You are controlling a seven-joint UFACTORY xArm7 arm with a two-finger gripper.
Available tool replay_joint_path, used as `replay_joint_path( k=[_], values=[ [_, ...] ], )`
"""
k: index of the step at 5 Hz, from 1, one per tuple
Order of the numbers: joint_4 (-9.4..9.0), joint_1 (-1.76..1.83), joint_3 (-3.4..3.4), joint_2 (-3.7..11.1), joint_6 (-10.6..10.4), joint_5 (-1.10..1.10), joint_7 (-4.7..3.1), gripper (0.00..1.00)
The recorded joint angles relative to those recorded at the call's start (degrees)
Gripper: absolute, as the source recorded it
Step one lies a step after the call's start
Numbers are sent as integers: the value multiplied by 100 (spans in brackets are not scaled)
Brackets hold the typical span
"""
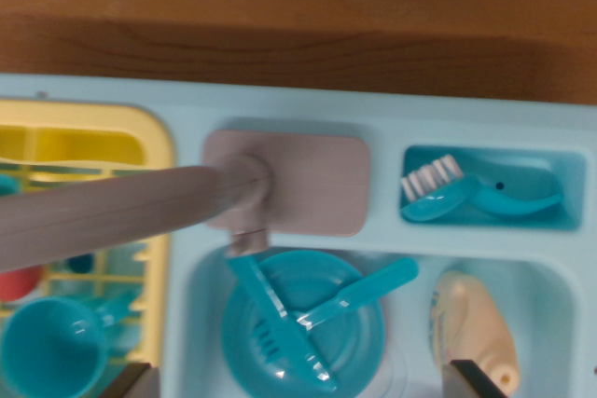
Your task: Pick detergent from the sink
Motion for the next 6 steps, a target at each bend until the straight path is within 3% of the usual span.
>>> replay_joint_path(
  k=[1, 2, 3, 4, 5, 6],
  values=[
    [0, 0, 0, 0, 0, 0, 0, 0],
    [-188, -67, -50, 96, -262, 33, -149, 0],
    [-188, -67, -50, 96, -262, 33, -149, 0],
    [-383, -137, -102, 195, -534, 68, -303, 0],
    [-383, -137, -102, 195, -534, 68, -303, 0],
    [-576, -207, -154, 293, -804, 102, -456, 0]
  ],
)
